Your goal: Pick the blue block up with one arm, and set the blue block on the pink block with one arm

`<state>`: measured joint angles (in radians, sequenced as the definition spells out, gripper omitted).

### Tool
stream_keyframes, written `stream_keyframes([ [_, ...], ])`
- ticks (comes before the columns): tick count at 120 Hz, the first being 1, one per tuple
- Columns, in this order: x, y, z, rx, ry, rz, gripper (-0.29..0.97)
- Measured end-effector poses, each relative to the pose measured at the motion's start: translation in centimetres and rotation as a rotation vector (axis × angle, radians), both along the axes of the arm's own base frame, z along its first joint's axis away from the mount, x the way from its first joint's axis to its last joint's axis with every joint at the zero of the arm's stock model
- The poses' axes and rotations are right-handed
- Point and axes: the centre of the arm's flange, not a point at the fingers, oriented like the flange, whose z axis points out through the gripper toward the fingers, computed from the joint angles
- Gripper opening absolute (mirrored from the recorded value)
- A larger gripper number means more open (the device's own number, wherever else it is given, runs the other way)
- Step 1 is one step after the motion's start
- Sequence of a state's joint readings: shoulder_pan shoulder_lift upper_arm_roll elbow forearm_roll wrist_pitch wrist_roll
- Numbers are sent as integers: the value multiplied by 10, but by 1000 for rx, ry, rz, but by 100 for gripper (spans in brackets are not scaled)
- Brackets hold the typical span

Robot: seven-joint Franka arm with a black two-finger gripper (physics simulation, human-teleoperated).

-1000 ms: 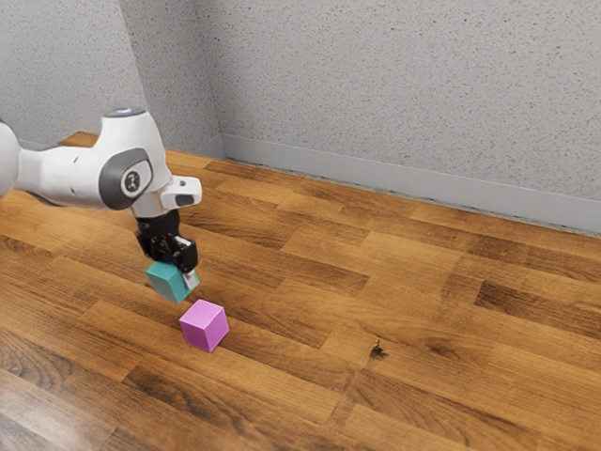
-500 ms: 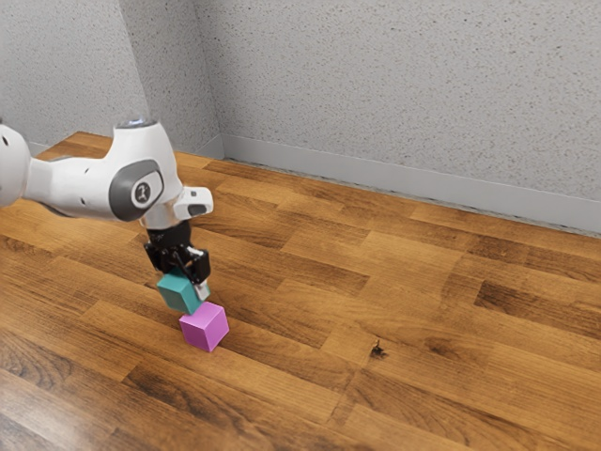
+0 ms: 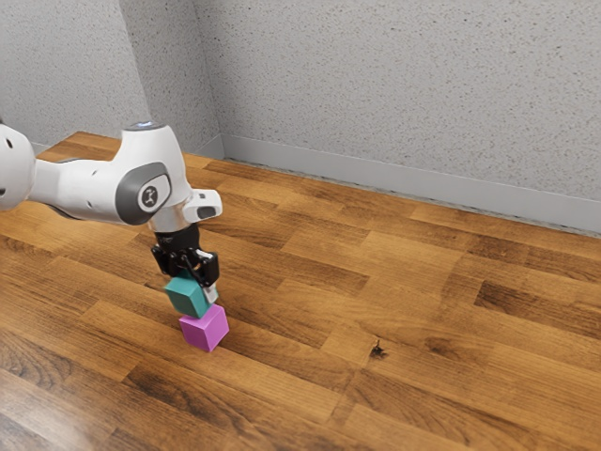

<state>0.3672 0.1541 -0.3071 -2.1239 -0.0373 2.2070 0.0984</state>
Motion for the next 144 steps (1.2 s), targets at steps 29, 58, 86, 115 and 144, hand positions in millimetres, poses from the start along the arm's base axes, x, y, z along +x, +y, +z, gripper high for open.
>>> stream_keyframes([
  [29, -2, -4, 0, -2, 0, 10, 32],
  [58, -4, -5, 2, -6, -2, 18, 44],
  [86, -5, -15, 32, 6, -52, 1, 59],
  [115, -9, -16, 61, 28, -92, -6, 65],
  [144, -9, -18, 64, 32, -90, -14, 67],
])
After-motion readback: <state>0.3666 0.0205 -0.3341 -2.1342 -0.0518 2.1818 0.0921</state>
